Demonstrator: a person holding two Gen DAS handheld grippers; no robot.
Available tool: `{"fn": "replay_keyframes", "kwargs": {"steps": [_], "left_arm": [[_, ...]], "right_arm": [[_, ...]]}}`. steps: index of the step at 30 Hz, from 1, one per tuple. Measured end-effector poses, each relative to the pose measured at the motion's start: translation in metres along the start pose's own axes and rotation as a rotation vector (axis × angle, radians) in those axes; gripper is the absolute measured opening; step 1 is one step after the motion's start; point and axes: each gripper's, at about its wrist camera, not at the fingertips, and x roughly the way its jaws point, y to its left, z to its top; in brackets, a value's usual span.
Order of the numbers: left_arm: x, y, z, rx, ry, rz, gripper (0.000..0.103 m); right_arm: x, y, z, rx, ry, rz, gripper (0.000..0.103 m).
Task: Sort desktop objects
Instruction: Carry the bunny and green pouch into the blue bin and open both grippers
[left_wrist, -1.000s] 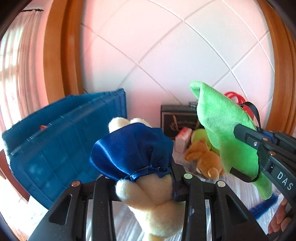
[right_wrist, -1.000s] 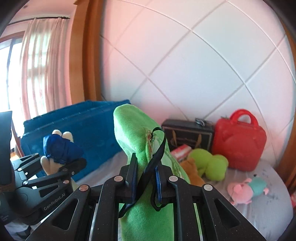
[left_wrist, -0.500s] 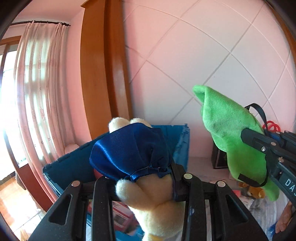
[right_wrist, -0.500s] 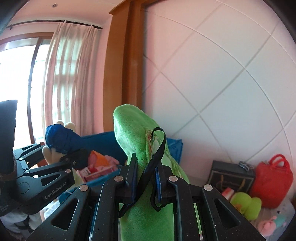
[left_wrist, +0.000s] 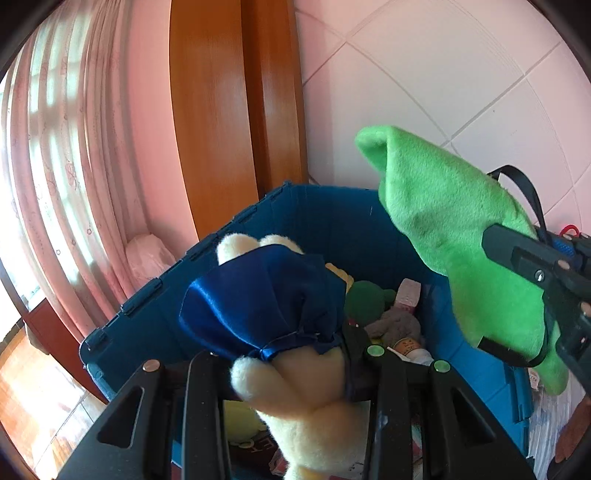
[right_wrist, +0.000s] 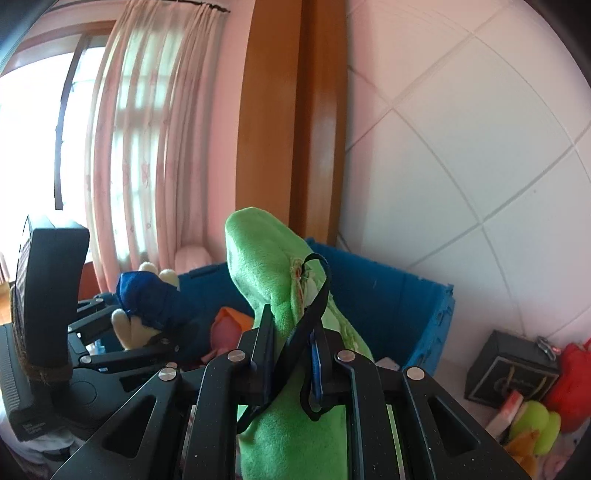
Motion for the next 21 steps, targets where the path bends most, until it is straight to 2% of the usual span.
{"fn": "replay_keyframes", "kwargs": {"steps": [4,6,7,9,10,11,12,14,17,21], "left_arm": [[0.013,0.009,0.003,-0.016,0.028,-0.024,0.04],[0.018,0.012,0.006,-0.014,0.036,-0.031,0.042],[0.019,0.013,0.006,-0.01,0.036,-0.029,0.047],[0.018,0.018,0.008,-0.013,0.027,-0.022,0.055],[0.017,0.02,0.006,-0.016,0.023,-0.023,0.059],[0.016,0.023,0.006,-0.022,0.018,-0.024,0.062],[0.013,0.021,0.004,-0.025,0.015,-0.027,0.063],[0.01,0.024,0.001,-0.029,0.008,-0.028,0.064],[0.002,0.024,-0.004,-0.035,0.002,-0.031,0.065],[0.0,0.023,-0.012,-0.033,0.006,-0.047,0.065]], "right_arm": [[0.022,0.002,-0.007,0.004,0.076,-0.029,0.017],[0.024,-0.001,-0.009,0.004,0.092,-0.046,0.022],[0.026,0.0,-0.009,0.001,0.094,-0.056,0.025],[0.027,0.0,-0.01,-0.008,0.095,-0.092,0.052],[0.025,0.0,-0.008,-0.014,0.091,-0.107,0.061],[0.025,0.0,-0.008,-0.017,0.086,-0.121,0.078],[0.023,-0.001,-0.009,-0.014,0.079,-0.128,0.086],[0.015,-0.001,-0.006,-0.01,0.069,-0.138,0.089],[0.006,-0.003,-0.009,-0.015,0.064,-0.155,0.102],[-0.005,-0.006,-0.014,-0.005,0.067,-0.164,0.103]]}}
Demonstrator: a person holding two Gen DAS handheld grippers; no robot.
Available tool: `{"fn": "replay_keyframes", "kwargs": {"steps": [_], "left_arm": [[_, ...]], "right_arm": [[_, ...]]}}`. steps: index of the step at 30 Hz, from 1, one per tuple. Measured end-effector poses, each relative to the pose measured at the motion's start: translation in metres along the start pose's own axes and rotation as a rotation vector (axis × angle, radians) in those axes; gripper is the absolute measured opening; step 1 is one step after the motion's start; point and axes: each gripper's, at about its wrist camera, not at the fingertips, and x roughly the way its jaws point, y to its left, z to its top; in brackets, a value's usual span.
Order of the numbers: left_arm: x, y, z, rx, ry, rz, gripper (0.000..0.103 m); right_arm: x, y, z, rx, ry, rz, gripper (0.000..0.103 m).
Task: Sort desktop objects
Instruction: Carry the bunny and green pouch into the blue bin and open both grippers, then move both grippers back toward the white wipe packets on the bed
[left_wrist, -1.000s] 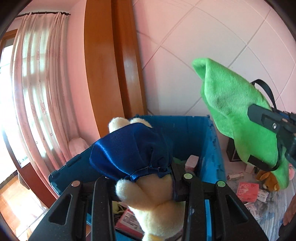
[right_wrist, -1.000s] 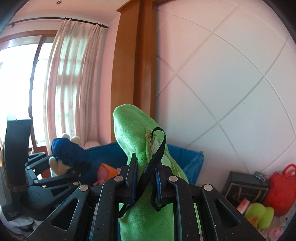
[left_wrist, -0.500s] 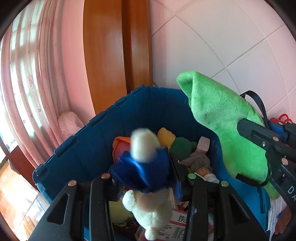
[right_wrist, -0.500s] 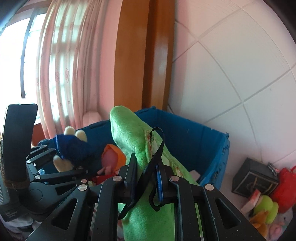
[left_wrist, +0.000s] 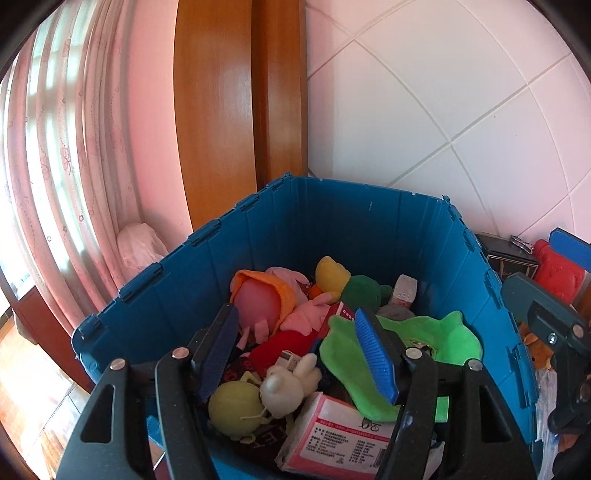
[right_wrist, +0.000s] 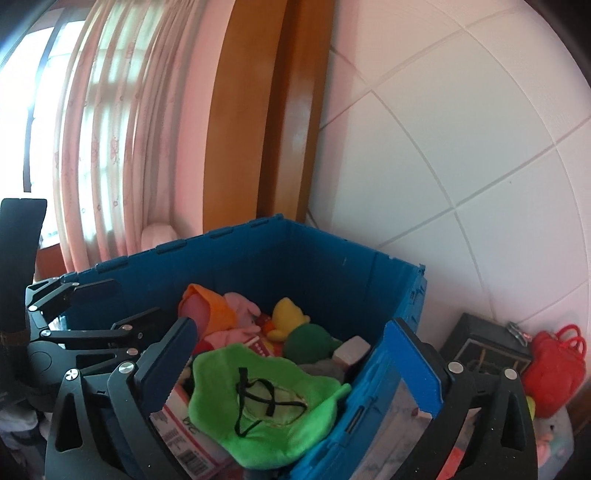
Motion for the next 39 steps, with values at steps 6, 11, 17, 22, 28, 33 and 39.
{"fn": "replay_keyframes", "kwargs": {"steps": [6,11,17,22,28,33,39], "left_arm": [[-0.016,-0.013,-0.007,0.005,-0.025,-0.03,0.065],[-0.043,-0.038,-0.008,0.02,-0.08,-0.07,0.065],[-0.079,-0.093,-0.009,0.054,-0.147,-0.14,0.065],[-0.1,-0.155,-0.016,0.104,-0.171,-0.199,0.065],[-0.108,-0.238,-0.036,0.15,-0.142,-0.241,0.065],[-0.111,-0.307,-0.064,0.193,-0.095,-0.245,0.065],[-0.111,-0.373,-0.092,0.235,-0.055,-0.24,0.065]], "right_arm": [[-0.027,-0.014,-0.014,0.031,-0.008,-0.008,0.103],[-0.056,-0.036,-0.026,0.071,-0.032,-0.033,0.103],[-0.092,-0.076,-0.049,0.09,-0.046,-0.123,0.103],[-0.126,-0.122,-0.076,0.121,-0.045,-0.205,0.103],[-0.167,-0.191,-0.117,0.17,-0.032,-0.274,0.103],[-0.198,-0.248,-0.156,0.222,0.001,-0.311,0.103],[-0.228,-0.315,-0.207,0.287,0.062,-0.357,0.103]]}}
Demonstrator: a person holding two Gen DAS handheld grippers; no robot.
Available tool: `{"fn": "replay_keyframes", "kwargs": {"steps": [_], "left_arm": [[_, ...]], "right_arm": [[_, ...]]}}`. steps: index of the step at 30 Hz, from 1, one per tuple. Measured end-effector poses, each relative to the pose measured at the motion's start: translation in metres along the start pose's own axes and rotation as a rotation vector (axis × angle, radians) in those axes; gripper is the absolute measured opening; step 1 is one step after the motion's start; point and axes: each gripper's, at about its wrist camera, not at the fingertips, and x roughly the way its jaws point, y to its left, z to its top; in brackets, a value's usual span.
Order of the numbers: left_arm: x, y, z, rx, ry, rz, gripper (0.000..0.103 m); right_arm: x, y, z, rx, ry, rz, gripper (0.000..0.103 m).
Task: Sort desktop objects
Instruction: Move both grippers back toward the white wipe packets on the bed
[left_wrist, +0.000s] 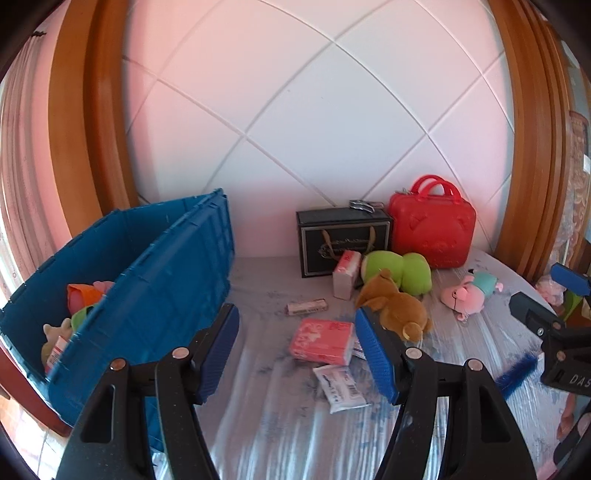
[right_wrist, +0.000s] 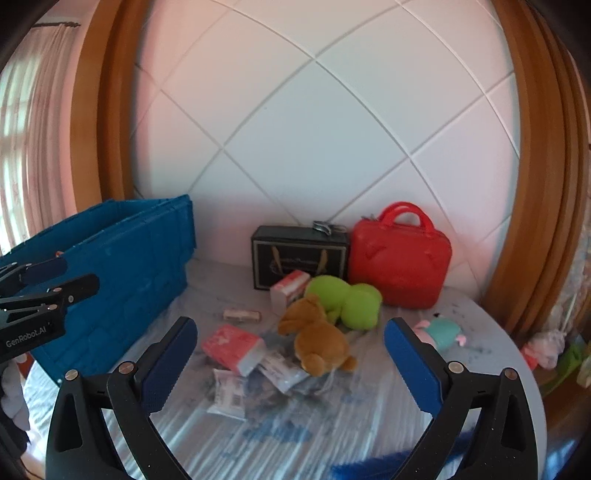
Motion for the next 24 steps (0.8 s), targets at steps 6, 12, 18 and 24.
{"fn": "replay_keyframes", "kwargs": {"steps": [6,12,18,24], "left_arm": [[0.024,-0.045,-0.007,0.041,0.057,-0.004,0.065],[0.051,-0.067,-0.018,0.06,0.099,-0.029,0.065],[0.098,-0.069,-0.039,0.025,0.212,-0.081,0.065],[0.161,-0.045,-0.078,-0.029,0.405,-0.079,0.065]], "right_arm": [[0.011,-0.063,-0.022,0.048,0.079,-0.071,0.103],[0.031,-0.095,-0.048,0.095,0.157,-0.11,0.103],[0.06,-0.108,-0.066,0.129,0.248,-0.099,0.103],[0.1,-0.107,-0.087,0.175,0.364,-0.06,0.103]]}}
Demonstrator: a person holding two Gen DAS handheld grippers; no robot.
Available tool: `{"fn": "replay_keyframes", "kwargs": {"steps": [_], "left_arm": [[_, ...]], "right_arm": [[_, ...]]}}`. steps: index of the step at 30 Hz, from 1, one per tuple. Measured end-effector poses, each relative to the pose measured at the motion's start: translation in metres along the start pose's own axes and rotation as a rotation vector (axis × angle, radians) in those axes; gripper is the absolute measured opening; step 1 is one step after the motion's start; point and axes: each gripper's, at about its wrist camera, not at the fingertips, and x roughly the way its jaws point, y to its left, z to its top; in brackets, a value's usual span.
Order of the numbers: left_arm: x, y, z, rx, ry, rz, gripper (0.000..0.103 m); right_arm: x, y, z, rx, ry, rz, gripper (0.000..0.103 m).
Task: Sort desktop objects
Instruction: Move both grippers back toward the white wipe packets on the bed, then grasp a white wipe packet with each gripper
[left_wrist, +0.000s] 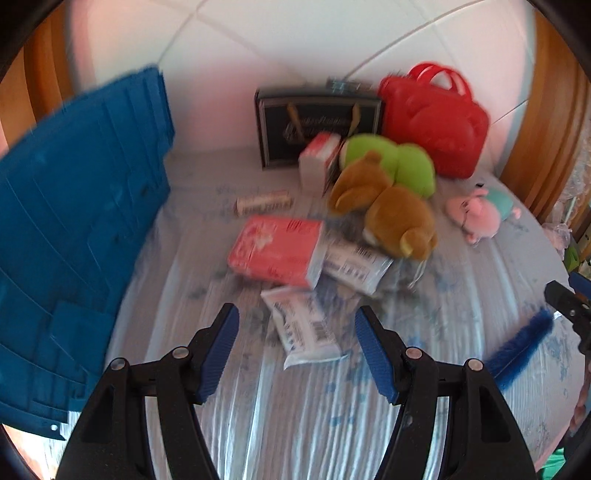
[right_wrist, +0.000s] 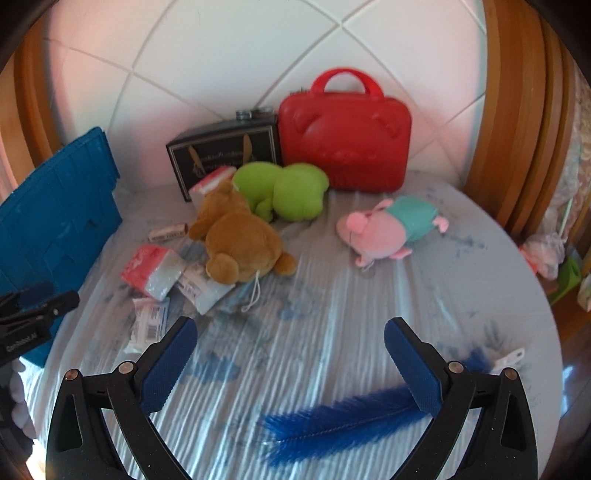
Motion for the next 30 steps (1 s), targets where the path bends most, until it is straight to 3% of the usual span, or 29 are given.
{"fn": "replay_keyframes", "kwargs": {"steps": [3,8,21,25,28,30], "left_arm": [[0.034,0.015,-0.005,-0.011,0.099,0.028,0.065],[0.076,0.026,-0.012,-0.063,0.168,-0.009,0.065],[0.158,-0.019,-0.022,-0.021,0.276,0.01,0.065],[0.162,-0.018,-0.022,-0.024,0.244,0.019,0.074],[0.168,-0.002,-0.022,-0.053,0.239,0.01,0.089],[0.169,0.007,-0.021,-0.057,0.223,0.016,0.089]], "right_arm": [[0.024,0.005,-0.002,-0.008,0.039,0.022,0.103],[0.071,0.018,0.001,-0.027,0.127,0.062,0.103],[0.165,0.067,0.008,-0.172,0.239,0.17,0.103],[0.183,0.076,0.006,-0.199,0.271,0.197,0.103],[0.195,0.084,0.004,-0.22,0.287,0.209,0.103],[0.199,0.09,0.004,-0.236,0.284,0.22,0.103]]}}
